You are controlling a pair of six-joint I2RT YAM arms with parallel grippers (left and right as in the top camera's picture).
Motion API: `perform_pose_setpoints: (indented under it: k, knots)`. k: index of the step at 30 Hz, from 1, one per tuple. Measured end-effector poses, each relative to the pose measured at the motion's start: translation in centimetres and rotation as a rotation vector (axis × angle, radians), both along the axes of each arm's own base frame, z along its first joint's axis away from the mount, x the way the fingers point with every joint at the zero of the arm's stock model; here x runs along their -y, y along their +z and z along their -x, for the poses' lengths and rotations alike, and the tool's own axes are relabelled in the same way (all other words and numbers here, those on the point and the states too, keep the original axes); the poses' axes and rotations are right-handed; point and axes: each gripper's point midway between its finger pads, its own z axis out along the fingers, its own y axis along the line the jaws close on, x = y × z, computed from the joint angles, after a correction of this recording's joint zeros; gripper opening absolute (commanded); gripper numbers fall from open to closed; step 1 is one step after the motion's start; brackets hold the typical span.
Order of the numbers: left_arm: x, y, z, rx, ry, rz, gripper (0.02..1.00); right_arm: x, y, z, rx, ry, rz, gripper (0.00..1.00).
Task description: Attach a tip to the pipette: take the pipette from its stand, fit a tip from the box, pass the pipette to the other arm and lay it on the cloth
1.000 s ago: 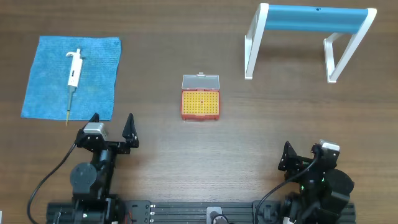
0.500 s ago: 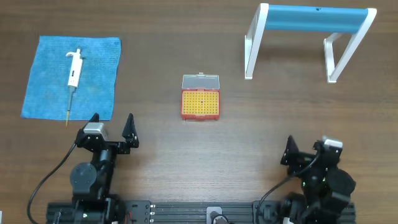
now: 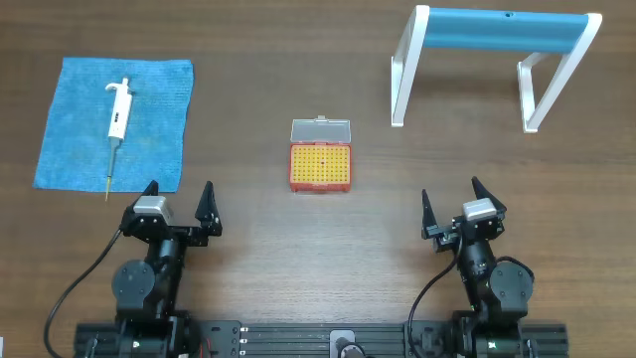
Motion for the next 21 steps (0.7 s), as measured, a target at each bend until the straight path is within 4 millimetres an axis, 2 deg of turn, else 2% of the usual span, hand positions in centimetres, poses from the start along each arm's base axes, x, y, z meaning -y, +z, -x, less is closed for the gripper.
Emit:
perform_pose_setpoints:
  k: [8, 21]
  knots:
    - [0.0, 0.0, 0.0, 0.000, 0.000, 0.000, 0.991, 3.7, -0.4, -0.4, -0.011, -0.219, 0.063, 0.858]
    - [0.0, 0.0, 0.0, 0.000, 0.000, 0.000, 0.996, 4.0, -0.4, -0.4, -0.011, -0.232, 0.067, 0.858]
